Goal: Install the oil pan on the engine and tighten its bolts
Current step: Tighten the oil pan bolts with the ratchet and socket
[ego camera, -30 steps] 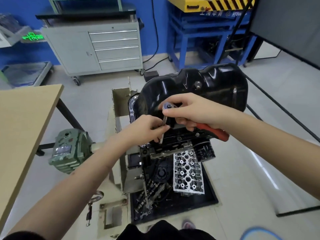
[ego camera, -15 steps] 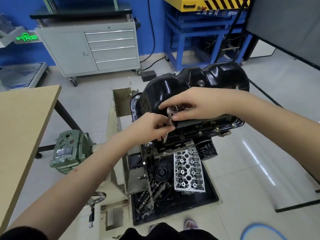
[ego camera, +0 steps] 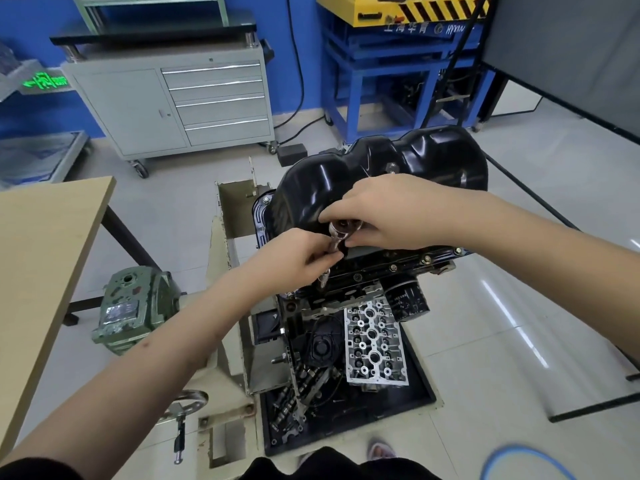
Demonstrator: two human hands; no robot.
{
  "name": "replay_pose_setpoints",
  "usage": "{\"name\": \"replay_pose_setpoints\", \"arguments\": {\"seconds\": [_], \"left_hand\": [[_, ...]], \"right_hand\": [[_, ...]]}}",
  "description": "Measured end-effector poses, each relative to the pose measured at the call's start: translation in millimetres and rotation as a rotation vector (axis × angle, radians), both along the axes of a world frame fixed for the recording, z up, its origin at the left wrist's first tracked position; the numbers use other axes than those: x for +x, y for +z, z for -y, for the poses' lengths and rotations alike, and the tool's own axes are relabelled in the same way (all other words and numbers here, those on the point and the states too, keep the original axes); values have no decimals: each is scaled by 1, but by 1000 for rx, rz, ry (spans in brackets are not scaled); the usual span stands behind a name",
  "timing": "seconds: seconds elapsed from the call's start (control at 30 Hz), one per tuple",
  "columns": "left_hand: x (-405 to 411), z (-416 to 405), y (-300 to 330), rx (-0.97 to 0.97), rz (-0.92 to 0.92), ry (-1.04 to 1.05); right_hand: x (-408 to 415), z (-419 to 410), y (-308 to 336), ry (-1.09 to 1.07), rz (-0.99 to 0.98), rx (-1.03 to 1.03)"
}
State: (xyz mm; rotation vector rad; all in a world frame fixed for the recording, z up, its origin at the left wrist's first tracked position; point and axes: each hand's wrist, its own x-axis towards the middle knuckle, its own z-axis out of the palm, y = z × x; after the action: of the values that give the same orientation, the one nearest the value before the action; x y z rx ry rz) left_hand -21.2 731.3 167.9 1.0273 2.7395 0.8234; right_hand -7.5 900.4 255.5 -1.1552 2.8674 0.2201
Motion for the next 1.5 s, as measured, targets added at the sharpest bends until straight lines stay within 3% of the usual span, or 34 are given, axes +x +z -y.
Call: {"name": "replay_pose_setpoints", "arguments": {"seconds": [0.2, 0.3, 0.43, 0.67, 0.87, 0.93, 1.07, 1.23, 1.33, 1.5], "left_hand": [[1, -6, -3, 26, -97, 127], [-1, -4, 0, 57, -83, 68], [-4, 0, 2, -66, -79, 3], [-2, -1, 2, 43, -72, 49], [-1, 3, 4, -8, -29, -83], [1, 4, 3, -10, -37, -93], [1, 0, 2, 58, -72, -21], [0, -3, 3, -3, -80, -52], [-1, 0, 5, -36, -44, -77], [4, -2, 1, 56, -62, 2]], "right_hand": [[4, 8, -5, -175, -208, 32], [4, 8, -4, -102, -202, 35], [2, 5, 5, 37, -127, 107], [12, 20, 0, -239, -155, 24], [25, 16, -4, 69, -260, 149], [31, 20, -5, 2, -270, 153], [31, 29, 0, -332, -178, 85], [25, 16, -6, -49, -204, 113], [26, 17, -4, -1, -250, 138], [33, 28, -4, -291, -178, 66]]}}
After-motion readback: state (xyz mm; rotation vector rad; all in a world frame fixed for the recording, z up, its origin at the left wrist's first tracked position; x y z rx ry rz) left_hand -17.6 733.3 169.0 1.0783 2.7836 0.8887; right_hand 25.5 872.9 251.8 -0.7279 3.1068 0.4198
